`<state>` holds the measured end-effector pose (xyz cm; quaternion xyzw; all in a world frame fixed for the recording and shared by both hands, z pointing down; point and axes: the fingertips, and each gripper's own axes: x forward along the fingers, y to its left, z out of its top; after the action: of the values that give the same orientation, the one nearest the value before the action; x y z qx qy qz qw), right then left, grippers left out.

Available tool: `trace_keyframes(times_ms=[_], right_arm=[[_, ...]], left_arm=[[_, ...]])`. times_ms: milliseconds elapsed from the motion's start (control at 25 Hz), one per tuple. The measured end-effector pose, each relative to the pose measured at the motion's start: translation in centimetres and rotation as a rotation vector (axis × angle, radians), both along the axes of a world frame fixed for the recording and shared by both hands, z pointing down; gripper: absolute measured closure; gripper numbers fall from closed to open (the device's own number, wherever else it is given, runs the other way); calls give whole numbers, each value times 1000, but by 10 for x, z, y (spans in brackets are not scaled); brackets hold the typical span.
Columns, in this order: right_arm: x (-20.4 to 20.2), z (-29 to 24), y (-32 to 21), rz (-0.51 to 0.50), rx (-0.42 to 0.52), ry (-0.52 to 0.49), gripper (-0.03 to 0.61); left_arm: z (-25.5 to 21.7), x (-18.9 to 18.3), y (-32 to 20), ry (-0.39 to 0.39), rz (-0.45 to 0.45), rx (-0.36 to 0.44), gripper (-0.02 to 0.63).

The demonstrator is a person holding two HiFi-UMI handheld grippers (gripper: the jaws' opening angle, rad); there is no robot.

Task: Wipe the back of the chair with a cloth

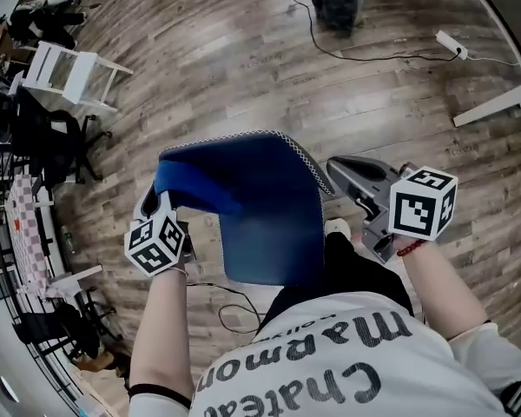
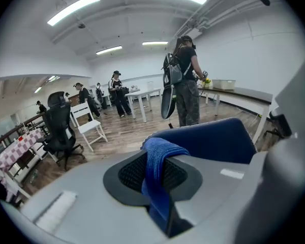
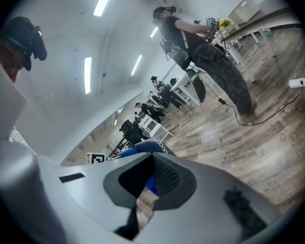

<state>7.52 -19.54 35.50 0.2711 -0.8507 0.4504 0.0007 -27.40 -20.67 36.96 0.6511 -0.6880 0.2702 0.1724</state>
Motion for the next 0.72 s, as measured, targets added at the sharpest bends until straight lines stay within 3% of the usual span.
trace_keyframes(times_ms=[120, 280, 440, 720], right_arm=[[1, 6, 0, 0, -12, -12, 563], [-2, 16, 6, -14, -45, -10, 563], [3, 19, 9, -11, -61, -6, 563], [19, 18, 9, 5, -59, 22, 565]], left_arm=[[7, -14, 2, -33, -71, -40, 566], [23, -12, -3, -41, -81, -91, 566], [27, -1, -18, 14, -88, -62, 566], [27, 22, -24, 13, -19, -22, 568]])
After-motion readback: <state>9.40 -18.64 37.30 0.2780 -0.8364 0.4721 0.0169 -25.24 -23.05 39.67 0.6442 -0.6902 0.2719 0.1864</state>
